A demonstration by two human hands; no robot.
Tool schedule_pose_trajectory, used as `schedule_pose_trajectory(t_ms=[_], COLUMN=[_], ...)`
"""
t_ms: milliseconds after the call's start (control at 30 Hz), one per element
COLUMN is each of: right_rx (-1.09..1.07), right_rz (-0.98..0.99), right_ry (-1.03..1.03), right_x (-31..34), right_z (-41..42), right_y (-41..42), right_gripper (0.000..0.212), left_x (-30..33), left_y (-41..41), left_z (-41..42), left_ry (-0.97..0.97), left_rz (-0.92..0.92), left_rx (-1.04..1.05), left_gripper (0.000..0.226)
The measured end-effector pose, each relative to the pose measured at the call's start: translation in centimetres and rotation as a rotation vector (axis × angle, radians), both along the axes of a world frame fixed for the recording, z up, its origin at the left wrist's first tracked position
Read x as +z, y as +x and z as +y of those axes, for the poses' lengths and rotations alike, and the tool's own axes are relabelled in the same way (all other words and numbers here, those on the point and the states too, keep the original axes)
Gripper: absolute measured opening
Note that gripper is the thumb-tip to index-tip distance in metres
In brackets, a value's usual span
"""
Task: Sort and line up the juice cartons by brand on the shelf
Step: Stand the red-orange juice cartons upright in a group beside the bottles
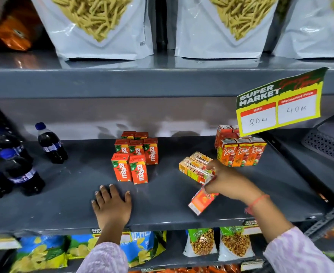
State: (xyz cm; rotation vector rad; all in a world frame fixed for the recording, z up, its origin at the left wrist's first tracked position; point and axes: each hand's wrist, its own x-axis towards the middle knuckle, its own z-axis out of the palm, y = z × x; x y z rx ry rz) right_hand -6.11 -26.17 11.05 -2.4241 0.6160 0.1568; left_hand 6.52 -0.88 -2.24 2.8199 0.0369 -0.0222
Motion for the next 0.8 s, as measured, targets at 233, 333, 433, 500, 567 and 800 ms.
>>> schedule_pose_trajectory(t_ms=[233, 333, 433, 500, 567, 800], right_rx=[0.326, 0.486, 0.625, 0.693, 0.73, 0.74], right_rz=[-0.065, -0.129, -0.151, -0.149, -0.128, -0.128], right_ry=[-0.166, -0.257, -0.311, -0.337, -0.335, -0.275], right_x=[3.0, 3.1, 2.4, 1.5, 0.4, 0.1], right_z=[3.8, 5.1, 5.8, 6.0, 6.0, 5.6], right_y=[6.5, 9.8, 12.1, 13.4, 14.1, 14.7], right_gripper=[0.045, 0.037, 0.031, 0.025, 0.023, 0.039], left_x=[0.0, -0.1, -0.2, -0.3, -0.4, -0.7], left_y=[0.0, 0.0, 0.0, 0.0, 0.1, 0.2], left_z=[-0.1, -0.1, -0.2, -0.2, -0.2, -0.3], left_ry=[-0.016, -0.021, -0.031, -0.033, -0.03, -0.019], left_rz=[-0.016, -0.036, -0.061, -0.069, -0.068, -0.066], left_rx=[0.009, 0.016, 0.019, 0.028, 0.028, 0.024], left_gripper=[0.067, 0.066, 0.065, 0.065, 0.065, 0.066])
